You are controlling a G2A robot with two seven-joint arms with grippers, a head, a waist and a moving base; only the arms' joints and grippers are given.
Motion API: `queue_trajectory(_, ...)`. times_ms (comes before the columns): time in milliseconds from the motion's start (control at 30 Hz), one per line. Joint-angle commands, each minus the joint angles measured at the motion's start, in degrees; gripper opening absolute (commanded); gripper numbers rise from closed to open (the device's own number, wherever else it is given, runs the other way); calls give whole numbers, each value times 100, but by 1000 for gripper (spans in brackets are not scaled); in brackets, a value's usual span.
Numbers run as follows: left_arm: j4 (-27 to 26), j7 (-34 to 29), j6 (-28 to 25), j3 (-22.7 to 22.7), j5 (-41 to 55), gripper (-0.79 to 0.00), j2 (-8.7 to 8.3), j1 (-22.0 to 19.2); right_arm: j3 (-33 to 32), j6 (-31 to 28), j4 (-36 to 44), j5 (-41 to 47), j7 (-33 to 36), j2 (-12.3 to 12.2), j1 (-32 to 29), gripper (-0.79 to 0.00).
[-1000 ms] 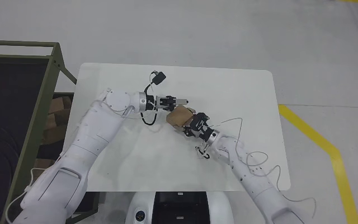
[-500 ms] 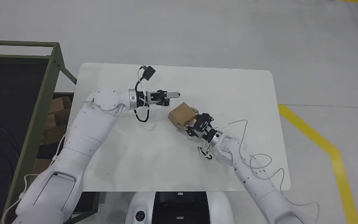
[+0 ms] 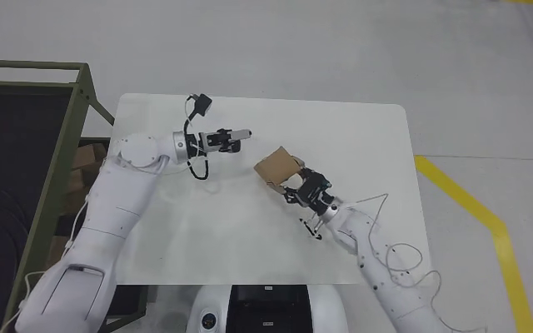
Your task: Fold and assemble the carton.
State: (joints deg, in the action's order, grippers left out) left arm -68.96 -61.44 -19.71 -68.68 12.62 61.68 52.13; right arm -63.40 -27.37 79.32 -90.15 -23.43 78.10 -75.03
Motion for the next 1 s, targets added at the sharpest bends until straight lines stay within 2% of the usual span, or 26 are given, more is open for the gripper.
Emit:
queue_trajectory(0, -51, -37, -22, -109, 45, 0, -33, 76, -133, -1, 447, -9, 126, -49, -220, -785)
queue_trajectory(100, -121, -77, -66, -240, 103, 0, -74, 184, -253, 99, 905, -13, 309, -92, -496, -785)
queue_trajectory(267, -300, -3, -239, -465, 33, 0, -145, 420, -253, 99, 905, -13, 309, -92, -496, -785)
queue_trajectory(400, -826, 302, -586, -931, -130, 0, -258, 958, -253, 99, 905, -13, 309, -92, -496, -785)
queue_trajectory(533, -1388, 301, -815, -1450, 247, 0, -356, 1543, -253, 99, 905, -13, 309, -92, -496, -785)
queue_trajectory(700, -1796, 326, -861, -1846, 533, 0, -424, 1976, -400, -166, 1194, 617, 41, -108, -463, -785)
queue_trajectory(833, -1817, 317, -858, -1863, 551, 0, -428, 1998, -597, -640, 1527, 1089, -145, -150, -413, -785)
queue_trajectory(967, -1817, 317, -858, -1863, 551, 0, -428, 1998, -745, -932, 1873, 1545, -13, -177, -291, -785)
